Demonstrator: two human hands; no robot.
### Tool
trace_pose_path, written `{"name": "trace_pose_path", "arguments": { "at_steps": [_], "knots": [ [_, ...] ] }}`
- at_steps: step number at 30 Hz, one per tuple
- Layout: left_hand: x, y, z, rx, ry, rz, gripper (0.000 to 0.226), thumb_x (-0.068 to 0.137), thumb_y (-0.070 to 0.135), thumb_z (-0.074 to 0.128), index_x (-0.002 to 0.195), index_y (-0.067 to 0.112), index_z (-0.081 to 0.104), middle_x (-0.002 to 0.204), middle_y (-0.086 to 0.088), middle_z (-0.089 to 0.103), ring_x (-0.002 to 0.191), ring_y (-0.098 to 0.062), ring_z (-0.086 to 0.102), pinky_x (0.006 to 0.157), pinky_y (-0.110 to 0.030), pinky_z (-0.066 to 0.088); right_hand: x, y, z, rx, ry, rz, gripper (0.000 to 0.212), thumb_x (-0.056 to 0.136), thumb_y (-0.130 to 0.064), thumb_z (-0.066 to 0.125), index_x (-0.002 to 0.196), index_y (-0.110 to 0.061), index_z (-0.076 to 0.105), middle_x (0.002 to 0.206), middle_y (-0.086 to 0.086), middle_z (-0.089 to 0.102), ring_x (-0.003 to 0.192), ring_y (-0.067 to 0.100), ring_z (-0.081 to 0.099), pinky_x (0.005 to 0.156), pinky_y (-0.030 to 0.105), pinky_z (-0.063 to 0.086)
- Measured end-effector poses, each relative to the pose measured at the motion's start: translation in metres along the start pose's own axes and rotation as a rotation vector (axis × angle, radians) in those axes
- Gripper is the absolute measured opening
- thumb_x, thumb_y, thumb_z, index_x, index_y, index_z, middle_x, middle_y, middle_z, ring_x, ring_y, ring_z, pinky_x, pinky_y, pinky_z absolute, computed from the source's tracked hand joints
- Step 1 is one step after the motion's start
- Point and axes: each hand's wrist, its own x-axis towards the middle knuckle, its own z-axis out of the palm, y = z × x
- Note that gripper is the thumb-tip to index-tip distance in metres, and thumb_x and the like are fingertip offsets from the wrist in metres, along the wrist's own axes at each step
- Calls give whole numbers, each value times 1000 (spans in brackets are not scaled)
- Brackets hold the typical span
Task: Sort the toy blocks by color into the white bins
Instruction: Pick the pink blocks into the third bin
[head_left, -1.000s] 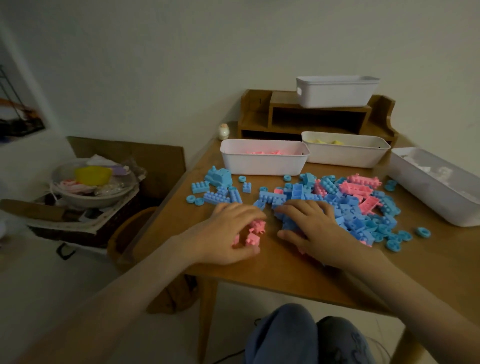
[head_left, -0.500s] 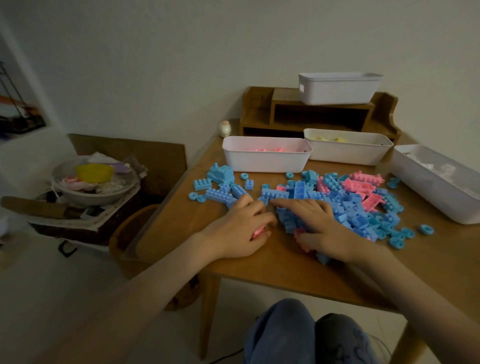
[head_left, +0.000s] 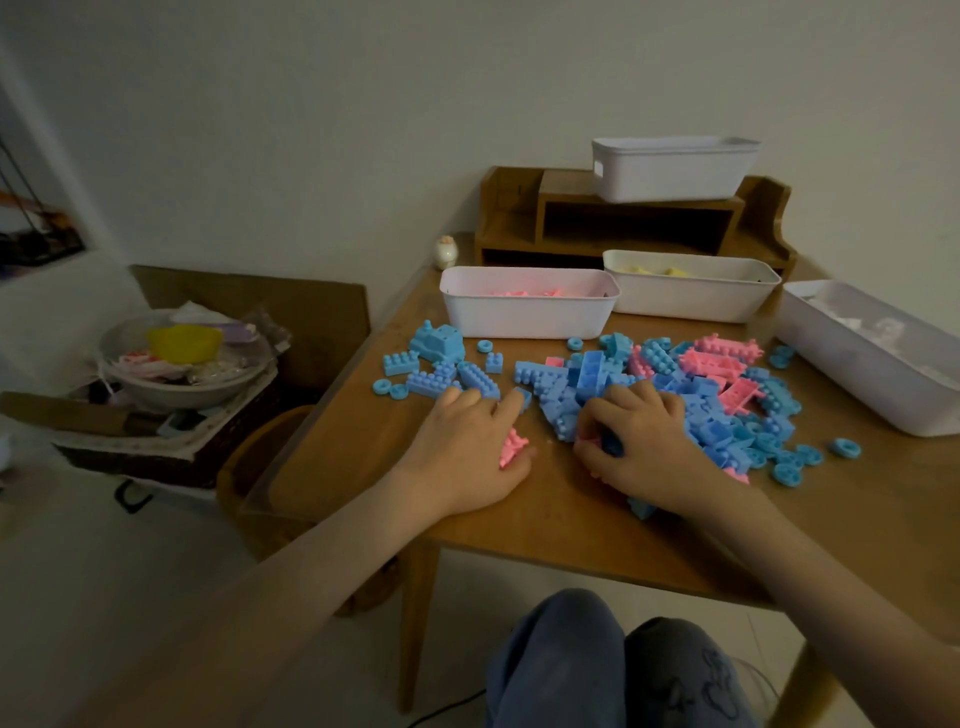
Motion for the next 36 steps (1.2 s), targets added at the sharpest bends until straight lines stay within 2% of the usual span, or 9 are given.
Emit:
{"name": "trace_pose_path", "arguments": {
  "at_steps": [6, 10, 13, 15, 19, 24, 29, 33, 36],
  "knots": [
    [-2, 1, -2, -23, 63, 82, 45, 97, 43, 37, 131, 15, 41, 106, -3, 63, 97, -20, 56, 88, -30, 33, 0, -2, -2, 59, -15, -38, 9, 91, -38, 50, 93, -31, 57, 93, -15, 53, 98, 9, 38, 80, 23, 11],
    [-2, 1, -1, 1, 184, 149, 34, 91, 39, 42, 103, 13, 61, 75, 0, 66, 70, -19, 62, 71, -31, 41, 1, -1, -3, 167, -136, -96, 4, 91, -44, 49, 91, -42, 53, 92, -12, 53, 99, 4, 37, 96, 29, 12],
    [-3, -2, 6, 13, 250, 158, 36, 90, 41, 40, 96, 15, 66, 73, 2, 67, 67, -17, 61, 73, -32, 33, 1, -2, -3, 121, -182, -126, 16, 86, -51, 53, 98, -40, 50, 83, -15, 43, 93, 4, 36, 94, 26, 10],
    [-5, 0, 3, -18, 303, 134, 33, 90, 38, 43, 93, 15, 67, 73, 3, 68, 69, -16, 61, 72, -32, 28, 2, -3, -4, 73, -197, -130, 20, 89, -44, 54, 105, -35, 50, 82, -17, 40, 90, 4, 36, 91, 24, 10],
    [-7, 2, -5, -196, 380, -4, 31, 92, 35, 40, 92, 17, 65, 72, 6, 65, 70, -13, 59, 72, -30, 26, 4, -5, -5, 124, -203, -124, 13, 95, -29, 47, 107, -32, 50, 92, -11, 54, 91, 7, 46, 96, 27, 18],
    [-1, -2, -13, -452, 383, -157, 39, 94, 42, 28, 96, 21, 61, 72, 8, 58, 69, -8, 51, 76, -29, 26, 7, -5, -1, 109, -180, -100, 15, 99, -30, 39, 110, -26, 47, 87, -14, 51, 88, 12, 49, 97, 28, 25],
    [5, -7, -17, -491, 391, -174, 40, 94, 42, 27, 101, 22, 61, 64, 11, 49, 66, -10, 50, 78, -32, 30, 11, -1, 3, 193, -117, -115, 8, 98, -29, 40, 105, -26, 43, 74, -13, 50, 77, 18, 49, 82, 29, 33],
    [1, -4, -19, -567, 260, -150, 25, 99, 33, 40, 117, 23, 53, 67, 8, 52, 73, 5, 47, 85, -27, 29, 14, -3, 0, 300, -16, -77, 9, 99, -23, 42, 105, -20, 46, 74, -6, 54, 71, 22, 53, 72, 28, 34],
    [-1, -3, -19, -589, 246, -123, 10, 98, 27, 45, 105, 21, 47, 55, 10, 43, 63, 3, 47, 80, -29, 32, 18, -6, -7, 338, 74, -73, 12, 98, -21, 44, 106, -14, 49, 78, 3, 59, 67, 23, 54, 64, 33, 39]
  ]
}}
